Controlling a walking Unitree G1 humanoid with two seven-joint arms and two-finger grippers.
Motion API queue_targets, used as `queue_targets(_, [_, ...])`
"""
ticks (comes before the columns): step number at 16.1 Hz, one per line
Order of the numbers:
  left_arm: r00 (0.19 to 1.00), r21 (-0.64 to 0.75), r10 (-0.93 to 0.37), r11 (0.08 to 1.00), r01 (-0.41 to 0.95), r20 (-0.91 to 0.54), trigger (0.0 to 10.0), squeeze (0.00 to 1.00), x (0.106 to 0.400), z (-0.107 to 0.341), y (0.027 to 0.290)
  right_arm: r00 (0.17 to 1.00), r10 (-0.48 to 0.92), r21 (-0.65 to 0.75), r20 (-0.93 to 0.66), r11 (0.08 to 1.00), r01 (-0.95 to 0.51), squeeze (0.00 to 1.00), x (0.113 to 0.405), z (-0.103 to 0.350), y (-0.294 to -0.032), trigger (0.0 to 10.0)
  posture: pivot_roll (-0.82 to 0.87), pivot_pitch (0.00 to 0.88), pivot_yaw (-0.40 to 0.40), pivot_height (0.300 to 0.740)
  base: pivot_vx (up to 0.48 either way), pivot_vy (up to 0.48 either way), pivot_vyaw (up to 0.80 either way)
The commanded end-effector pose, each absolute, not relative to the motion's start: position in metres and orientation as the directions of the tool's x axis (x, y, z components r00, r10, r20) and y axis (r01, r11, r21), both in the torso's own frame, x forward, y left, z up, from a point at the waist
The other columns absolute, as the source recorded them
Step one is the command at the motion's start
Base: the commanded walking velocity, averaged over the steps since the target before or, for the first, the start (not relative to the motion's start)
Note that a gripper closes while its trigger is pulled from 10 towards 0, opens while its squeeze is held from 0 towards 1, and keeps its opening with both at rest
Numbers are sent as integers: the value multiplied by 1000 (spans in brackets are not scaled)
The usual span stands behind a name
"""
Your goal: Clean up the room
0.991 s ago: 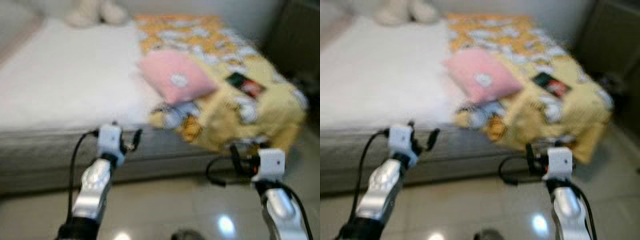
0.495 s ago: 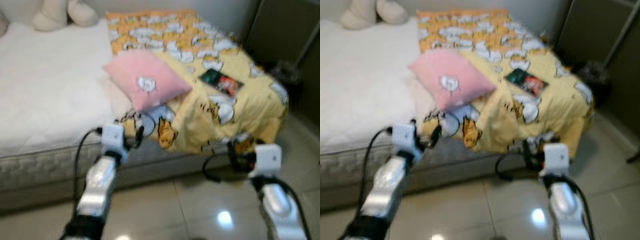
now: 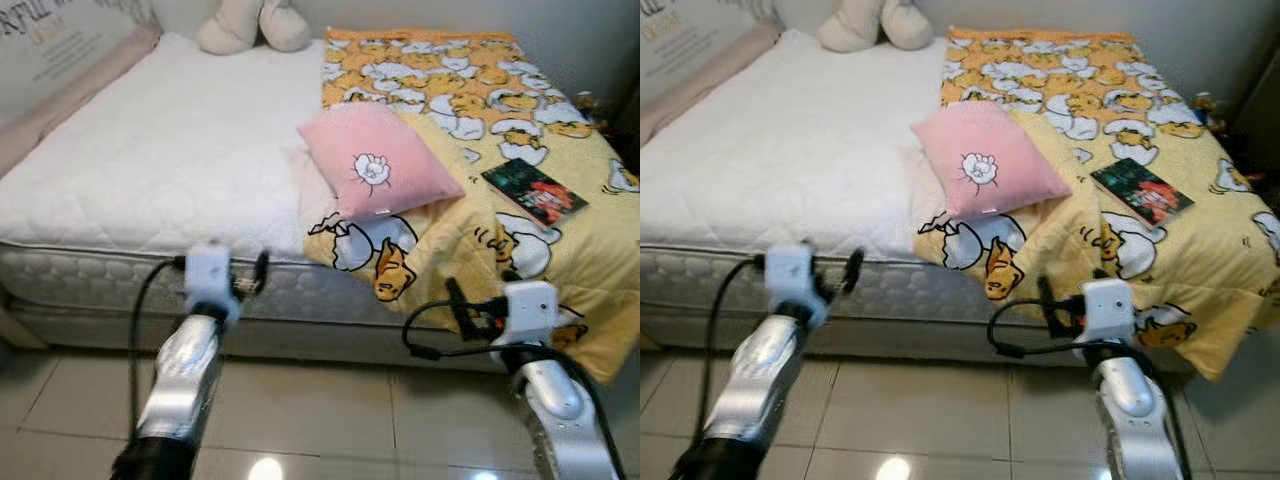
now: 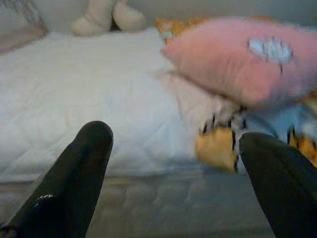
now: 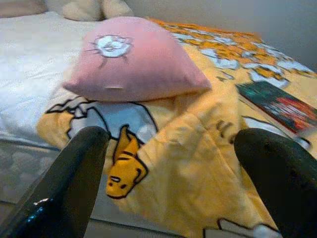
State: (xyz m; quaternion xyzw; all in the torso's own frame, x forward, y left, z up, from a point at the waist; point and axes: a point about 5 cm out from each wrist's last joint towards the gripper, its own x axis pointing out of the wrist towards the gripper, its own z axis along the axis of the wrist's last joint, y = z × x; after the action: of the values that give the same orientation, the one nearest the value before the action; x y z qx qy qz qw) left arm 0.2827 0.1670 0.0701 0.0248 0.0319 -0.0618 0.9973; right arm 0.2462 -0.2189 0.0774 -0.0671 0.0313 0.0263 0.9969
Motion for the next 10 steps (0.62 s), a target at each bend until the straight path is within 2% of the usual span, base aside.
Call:
queue_targets(1, [985,74,-164,983,167,-44,10000,0,284,77,162,997,28,-112,-68,993,-35,0,248,79,-223,10000,-143,0,23,740,0,0,0])
queue_targets(4, [976,94,-220,971,219,-8,10000,0,293,88,143,998,-11,-95,-63,995,5,0,241,74,-223,10000,-135,0,25,740,0,0,0])
queue_targets(7, [974,45,-226,973,225,24,10000,0,298,95,137,998,13,-100,-61,995,-19,0,243,74,-214,10000,-147,0,37,740,480,0,0])
queue_targets(10, [970,33,-239,971,238,38,10000,0,303,99,132,999,-1,-104,-52,995,-5,0,243,75,-218,10000,-154,0,45,740,480,0,0])
